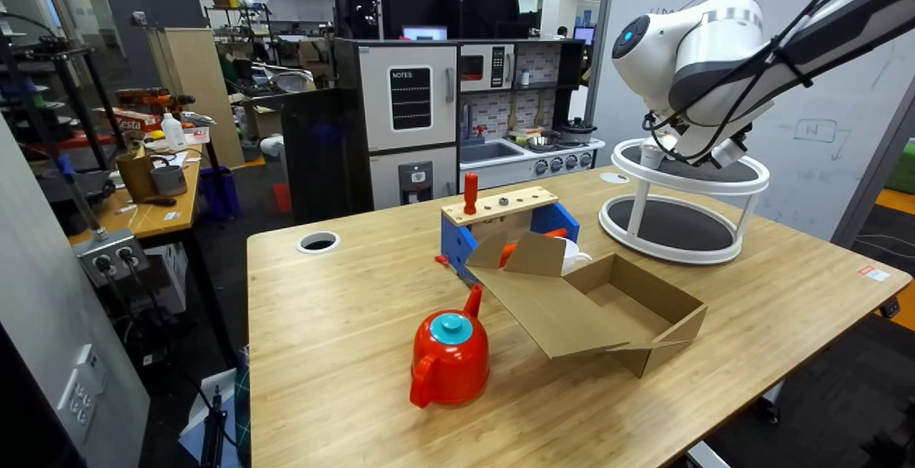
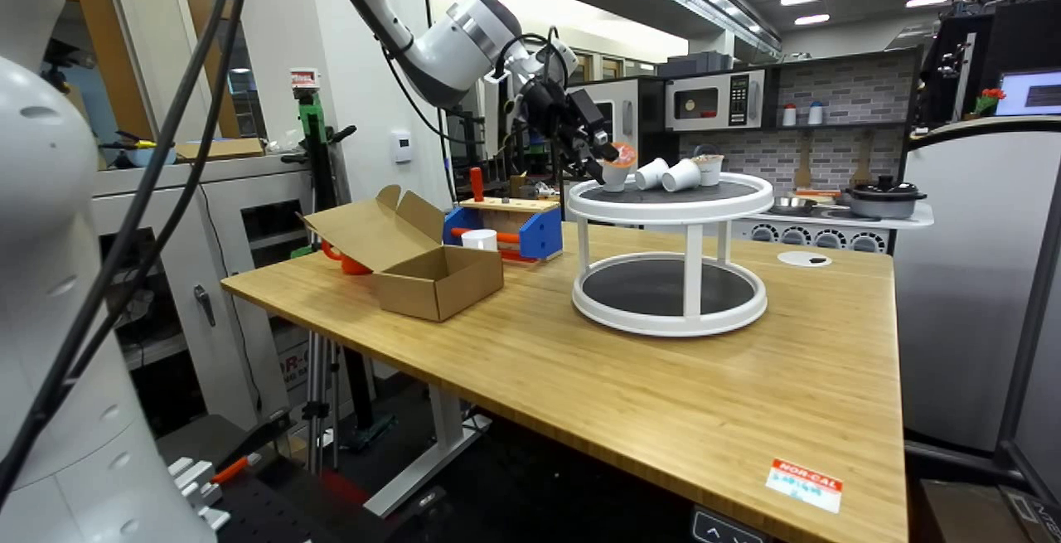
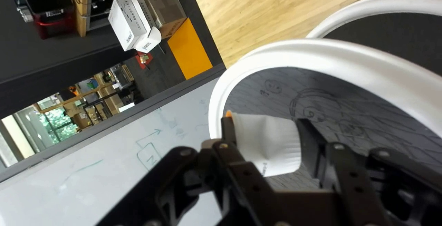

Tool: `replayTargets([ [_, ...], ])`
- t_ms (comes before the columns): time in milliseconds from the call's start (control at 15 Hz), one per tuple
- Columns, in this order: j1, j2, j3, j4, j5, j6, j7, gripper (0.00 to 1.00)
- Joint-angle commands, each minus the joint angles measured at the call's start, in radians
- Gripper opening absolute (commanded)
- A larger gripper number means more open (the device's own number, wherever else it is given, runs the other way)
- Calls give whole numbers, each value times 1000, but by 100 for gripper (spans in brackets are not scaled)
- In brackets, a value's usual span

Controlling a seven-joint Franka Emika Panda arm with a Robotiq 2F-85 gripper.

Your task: Put one of the cups on the stand in the box and then put it back on the stand

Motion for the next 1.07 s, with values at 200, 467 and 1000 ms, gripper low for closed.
replayTargets([
  [200,-14,-6,17,-1,31,-1,-64,33],
  [467,-17,-1,15,6,52,-4,-72,53],
  [1000,-22,4,10,13,113,-3,-65,100],
])
